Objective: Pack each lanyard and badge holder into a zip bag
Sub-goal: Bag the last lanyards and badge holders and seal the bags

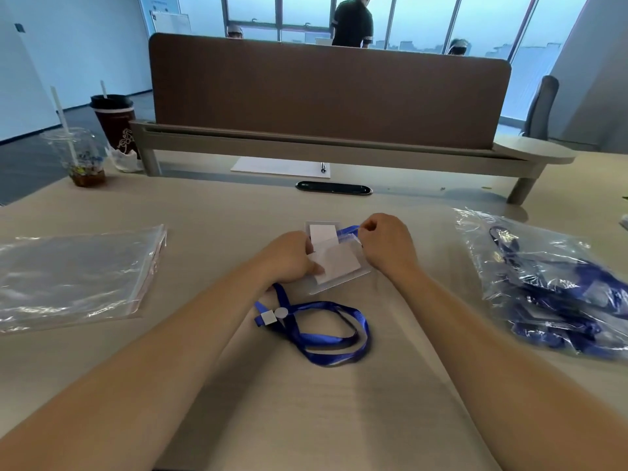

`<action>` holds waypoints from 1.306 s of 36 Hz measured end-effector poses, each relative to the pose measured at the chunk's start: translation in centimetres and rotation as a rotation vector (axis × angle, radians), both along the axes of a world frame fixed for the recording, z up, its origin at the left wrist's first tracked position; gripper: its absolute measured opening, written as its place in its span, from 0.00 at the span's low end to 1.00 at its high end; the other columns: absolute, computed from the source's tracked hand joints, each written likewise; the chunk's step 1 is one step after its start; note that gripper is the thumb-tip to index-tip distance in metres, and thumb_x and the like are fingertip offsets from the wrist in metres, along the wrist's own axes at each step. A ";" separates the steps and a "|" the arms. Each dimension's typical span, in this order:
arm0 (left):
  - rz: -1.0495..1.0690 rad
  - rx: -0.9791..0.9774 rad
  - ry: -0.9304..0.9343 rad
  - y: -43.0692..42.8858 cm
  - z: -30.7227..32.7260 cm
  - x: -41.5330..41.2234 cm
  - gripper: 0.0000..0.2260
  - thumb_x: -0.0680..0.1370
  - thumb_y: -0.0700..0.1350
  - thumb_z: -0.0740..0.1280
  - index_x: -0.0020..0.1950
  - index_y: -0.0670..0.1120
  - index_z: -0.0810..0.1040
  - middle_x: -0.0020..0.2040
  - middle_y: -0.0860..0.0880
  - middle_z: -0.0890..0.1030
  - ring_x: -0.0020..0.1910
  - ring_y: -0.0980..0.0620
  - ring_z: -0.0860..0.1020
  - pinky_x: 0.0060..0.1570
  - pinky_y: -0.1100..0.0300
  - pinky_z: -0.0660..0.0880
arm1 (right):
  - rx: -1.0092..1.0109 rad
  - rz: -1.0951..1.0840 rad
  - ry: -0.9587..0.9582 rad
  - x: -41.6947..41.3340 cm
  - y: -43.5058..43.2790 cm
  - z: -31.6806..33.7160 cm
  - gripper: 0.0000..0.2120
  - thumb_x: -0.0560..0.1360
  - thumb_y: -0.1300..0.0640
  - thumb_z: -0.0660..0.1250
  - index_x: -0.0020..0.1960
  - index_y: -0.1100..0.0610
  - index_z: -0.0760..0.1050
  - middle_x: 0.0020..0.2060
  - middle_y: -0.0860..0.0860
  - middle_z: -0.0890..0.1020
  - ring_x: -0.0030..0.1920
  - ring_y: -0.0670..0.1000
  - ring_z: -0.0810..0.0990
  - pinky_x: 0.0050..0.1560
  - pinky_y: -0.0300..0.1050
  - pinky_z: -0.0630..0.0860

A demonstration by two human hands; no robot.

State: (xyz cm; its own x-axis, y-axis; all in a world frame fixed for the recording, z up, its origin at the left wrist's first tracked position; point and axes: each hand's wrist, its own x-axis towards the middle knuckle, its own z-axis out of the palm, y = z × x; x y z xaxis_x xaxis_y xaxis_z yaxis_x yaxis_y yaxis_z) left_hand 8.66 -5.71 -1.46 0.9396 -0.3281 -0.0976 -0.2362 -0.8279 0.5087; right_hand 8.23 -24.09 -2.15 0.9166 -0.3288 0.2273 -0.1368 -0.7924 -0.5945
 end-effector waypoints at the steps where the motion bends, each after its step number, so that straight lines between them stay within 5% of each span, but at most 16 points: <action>1: -0.001 -0.022 -0.005 0.2 0.1 0.1 0.19 0.76 0.49 0.73 0.64 0.44 0.74 0.58 0.48 0.76 0.51 0.51 0.72 0.51 0.59 0.69 | 0.000 -0.015 0.007 0.2 -0.3 0.0 0.08 0.79 0.60 0.62 0.51 0.56 0.81 0.46 0.50 0.82 0.45 0.50 0.79 0.44 0.45 0.74; 5: 0.020 -0.117 -0.021 1.1 0.3 0.6 0.13 0.78 0.45 0.71 0.61 0.47 0.75 0.55 0.51 0.74 0.51 0.52 0.73 0.49 0.60 0.69 | -0.114 -0.033 0.145 0.9 -1.4 -0.3 0.11 0.75 0.65 0.65 0.53 0.57 0.82 0.48 0.52 0.83 0.48 0.56 0.81 0.50 0.49 0.80; 8: 0.054 -0.198 -0.055 1.6 0.3 1.0 0.10 0.77 0.43 0.70 0.57 0.47 0.77 0.54 0.51 0.75 0.51 0.51 0.73 0.47 0.59 0.70 | -0.213 0.008 0.222 1.3 -1.9 -0.8 0.09 0.76 0.65 0.64 0.43 0.56 0.81 0.38 0.52 0.79 0.42 0.56 0.77 0.40 0.45 0.75; 12: 0.108 -0.312 -0.089 1.9 0.4 1.3 0.07 0.76 0.40 0.69 0.52 0.48 0.76 0.53 0.48 0.78 0.47 0.50 0.75 0.37 0.61 0.68 | -0.293 0.036 0.245 1.7 -2.0 -1.3 0.10 0.78 0.62 0.65 0.55 0.56 0.82 0.49 0.52 0.84 0.46 0.52 0.80 0.49 0.44 0.77; 18: 0.175 -0.418 -0.077 2.0 0.4 1.1 0.07 0.78 0.37 0.63 0.53 0.47 0.76 0.57 0.46 0.77 0.50 0.48 0.75 0.33 0.62 0.73 | -0.379 0.000 0.352 1.6 -1.7 -0.7 0.07 0.76 0.59 0.66 0.40 0.57 0.73 0.38 0.54 0.78 0.43 0.56 0.79 0.44 0.48 0.76; 22: 0.221 -0.516 -0.018 1.9 0.6 0.3 0.10 0.78 0.34 0.63 0.54 0.47 0.76 0.56 0.46 0.74 0.47 0.46 0.78 0.39 0.46 0.83 | -0.366 0.006 0.376 1.0 -1.7 -0.4 0.08 0.76 0.56 0.67 0.40 0.54 0.71 0.40 0.53 0.79 0.44 0.56 0.79 0.50 0.52 0.77; 26: 0.224 -0.539 -0.042 2.3 0.7 -0.2 0.09 0.77 0.36 0.65 0.51 0.49 0.77 0.54 0.46 0.79 0.48 0.43 0.82 0.47 0.44 0.82 | -0.323 -0.008 0.301 0.0 -2.2 -0.4 0.09 0.75 0.55 0.68 0.39 0.57 0.74 0.35 0.53 0.78 0.37 0.53 0.78 0.40 0.48 0.77; 34: 0.274 -0.618 -0.031 2.8 1.8 -1.0 0.10 0.78 0.35 0.65 0.57 0.45 0.78 0.53 0.45 0.79 0.45 0.47 0.81 0.30 0.64 0.78 | -0.016 0.042 0.027 -1.8 -0.8 2.9 0.12 0.79 0.46 0.66 0.46 0.54 0.75 0.32 0.51 0.83 0.36 0.52 0.82 0.43 0.48 0.77; 38: 0.266 -0.641 -0.090 3.0 3.0 -1.0 0.08 0.79 0.36 0.64 0.54 0.46 0.78 0.53 0.44 0.79 0.37 0.51 0.80 0.26 0.69 0.73 | 0.133 0.079 -0.101 -2.7 0.4 6.1 0.10 0.80 0.49 0.66 0.47 0.55 0.77 0.35 0.53 0.82 0.32 0.49 0.77 0.35 0.42 0.71; 42: 0.265 -0.596 -0.141 3.2 3.9 -0.9 0.08 0.79 0.37 0.65 0.58 0.43 0.76 0.52 0.46 0.78 0.37 0.55 0.77 0.25 0.70 0.72 | 0.277 0.211 -0.111 -3.4 1.0 8.3 0.06 0.81 0.57 0.65 0.48 0.56 0.79 0.36 0.53 0.82 0.33 0.49 0.76 0.38 0.43 0.76; 47: 0.269 -0.494 -0.184 3.5 4.8 -0.9 0.07 0.78 0.38 0.68 0.55 0.44 0.76 0.52 0.47 0.77 0.38 0.56 0.75 0.29 0.69 0.73 | 0.061 0.337 0.002 -3.8 1.8 9.4 0.07 0.81 0.59 0.64 0.51 0.54 0.81 0.38 0.50 0.83 0.34 0.47 0.75 0.34 0.35 0.71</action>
